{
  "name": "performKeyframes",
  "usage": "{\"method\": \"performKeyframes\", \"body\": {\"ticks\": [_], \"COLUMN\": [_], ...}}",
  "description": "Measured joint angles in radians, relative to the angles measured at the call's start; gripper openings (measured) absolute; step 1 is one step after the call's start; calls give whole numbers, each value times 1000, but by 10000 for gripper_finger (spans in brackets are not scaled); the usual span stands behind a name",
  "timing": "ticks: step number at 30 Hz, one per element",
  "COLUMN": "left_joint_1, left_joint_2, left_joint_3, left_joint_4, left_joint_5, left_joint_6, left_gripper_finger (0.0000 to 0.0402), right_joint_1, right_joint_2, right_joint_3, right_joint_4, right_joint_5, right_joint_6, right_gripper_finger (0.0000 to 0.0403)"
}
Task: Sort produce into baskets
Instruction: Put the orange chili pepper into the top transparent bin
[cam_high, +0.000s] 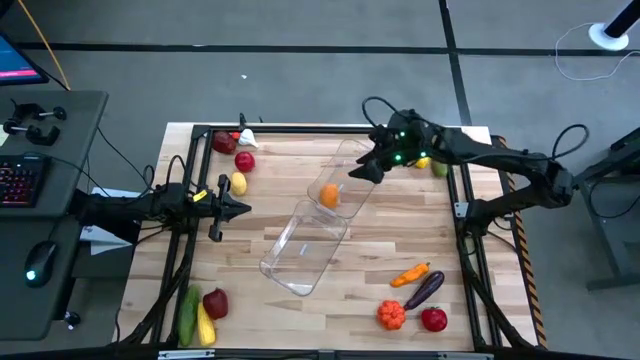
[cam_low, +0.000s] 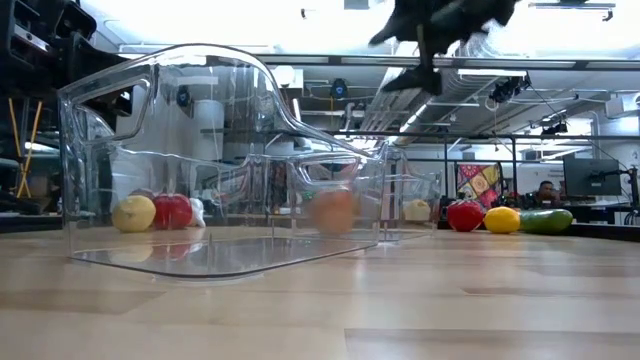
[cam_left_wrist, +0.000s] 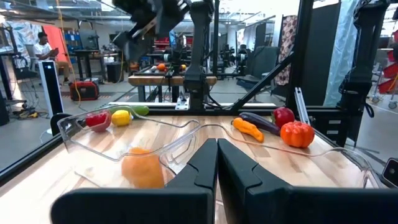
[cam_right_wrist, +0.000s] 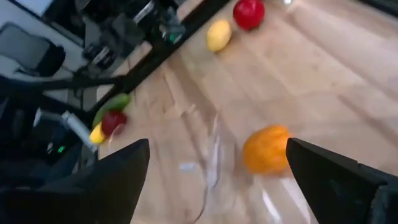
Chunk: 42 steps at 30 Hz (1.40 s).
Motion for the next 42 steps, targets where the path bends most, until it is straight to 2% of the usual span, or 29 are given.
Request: {"method": "performKeyframes", "body": {"ticks": [6, 10, 13, 19, 22, 25, 31, 37, 42], "left_joint_1": [0, 0, 0, 0, 0, 0, 0, 0, 0], "left_joint_2": [0, 0, 0, 0, 0, 0, 0, 0, 0], "left_joint_3": [0, 0, 0, 0, 0, 0, 0, 0, 0], "left_joint_4": [0, 0, 0, 0, 0, 0, 0, 0, 0], "left_joint_5": [0, 0, 0, 0, 0, 0, 0, 0, 0], "left_joint_6": [0, 0, 0, 0, 0, 0, 0, 0, 0], "left_gripper_finger": [0, 0, 0, 0, 0, 0, 0, 0, 0], "right_joint_1": [92, 228, 374, 671, 769, 837, 907, 929, 929], "right_joint_2": [-51, -86, -90, -88, -88, -74, 0, 113, 207], "right_joint_3": [78, 47, -1, -137, -196, -243, -312, -321, -321], "right_joint_4": [-341, -504, -574, -484, -428, -428, -424, -415, -363], "right_joint_5": [-11, -11, -10, -31, -18, 51, 153, 256, 271], "right_joint_6": [-45, 42, 144, 382, 429, 444, 358, 215, 140], "right_gripper_finger": [369, 369, 369, 369, 369, 369, 369, 369, 369]}}
